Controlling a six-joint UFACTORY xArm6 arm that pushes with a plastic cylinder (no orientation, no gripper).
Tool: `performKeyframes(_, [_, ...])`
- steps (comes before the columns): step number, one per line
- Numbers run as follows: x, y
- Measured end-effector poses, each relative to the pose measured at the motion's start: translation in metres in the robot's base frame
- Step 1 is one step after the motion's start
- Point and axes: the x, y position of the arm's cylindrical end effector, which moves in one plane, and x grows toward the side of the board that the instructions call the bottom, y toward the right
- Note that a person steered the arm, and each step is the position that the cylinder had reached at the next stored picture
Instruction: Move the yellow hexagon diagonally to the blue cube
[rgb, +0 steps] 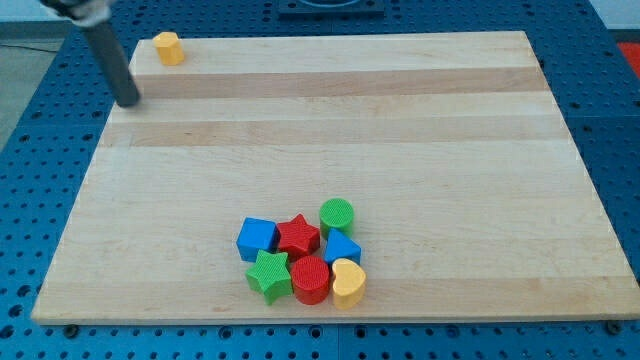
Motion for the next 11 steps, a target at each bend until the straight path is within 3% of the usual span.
performKeyframes(1, [-0.003, -0.002])
performKeyframes(3, [-0.109, 0.001])
performKeyframes(4, [-0.111, 0.007])
performKeyframes(7, [-0.096, 0.084])
performKeyframes(11, [0.023, 0.136])
